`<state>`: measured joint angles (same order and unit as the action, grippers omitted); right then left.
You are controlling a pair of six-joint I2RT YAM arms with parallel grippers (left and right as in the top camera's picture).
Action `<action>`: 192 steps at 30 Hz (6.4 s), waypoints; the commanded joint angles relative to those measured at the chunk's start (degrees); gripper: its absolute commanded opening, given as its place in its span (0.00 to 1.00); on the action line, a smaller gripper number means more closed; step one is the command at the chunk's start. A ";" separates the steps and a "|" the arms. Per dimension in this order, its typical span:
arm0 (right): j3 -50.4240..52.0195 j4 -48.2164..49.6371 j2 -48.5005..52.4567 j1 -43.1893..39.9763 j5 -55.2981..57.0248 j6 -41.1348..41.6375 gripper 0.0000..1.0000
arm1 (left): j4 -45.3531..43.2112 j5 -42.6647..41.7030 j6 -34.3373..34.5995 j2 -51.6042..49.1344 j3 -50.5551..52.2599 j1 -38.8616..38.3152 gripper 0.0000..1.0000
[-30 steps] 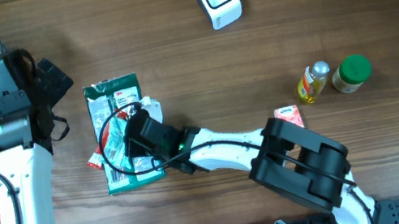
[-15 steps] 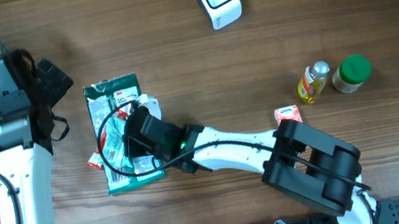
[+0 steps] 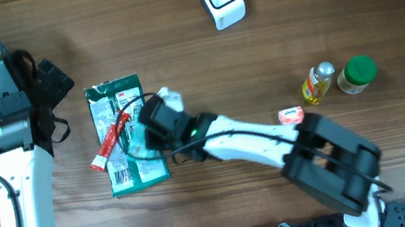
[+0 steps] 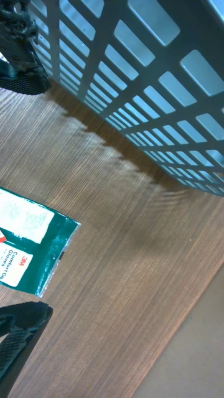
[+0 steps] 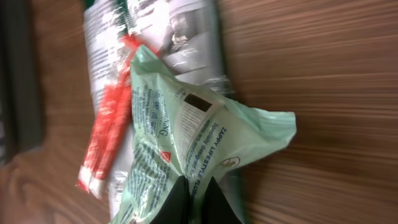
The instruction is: Scan the item barcode
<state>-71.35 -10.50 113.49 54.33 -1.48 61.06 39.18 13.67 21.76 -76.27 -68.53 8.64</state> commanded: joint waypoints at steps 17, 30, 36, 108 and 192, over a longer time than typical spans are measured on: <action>0.02 -14.32 -7.96 -5.88 0.39 2.58 0.04 | -0.13 0.31 -0.50 0.04 -0.20 0.22 1.00; -1.79 -20.35 -12.85 -12.09 -11.54 -13.99 0.59 | -0.13 0.31 -0.50 0.04 -0.20 0.22 1.00; -1.36 -19.28 -14.32 -15.56 -18.80 -16.04 0.04 | -0.13 0.31 -0.50 0.04 -0.22 0.22 1.00; 12.20 -3.56 -13.35 -10.80 -19.96 -19.47 0.04 | -0.13 0.31 -0.50 0.04 -0.22 0.22 1.00; 8.17 -2.97 -11.63 -13.35 -17.66 -25.14 0.04 | -0.13 0.31 -0.50 0.04 -0.20 0.22 1.00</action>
<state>-62.50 -14.33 109.78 40.45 -20.12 36.10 39.20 13.67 21.76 -76.27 -68.53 8.64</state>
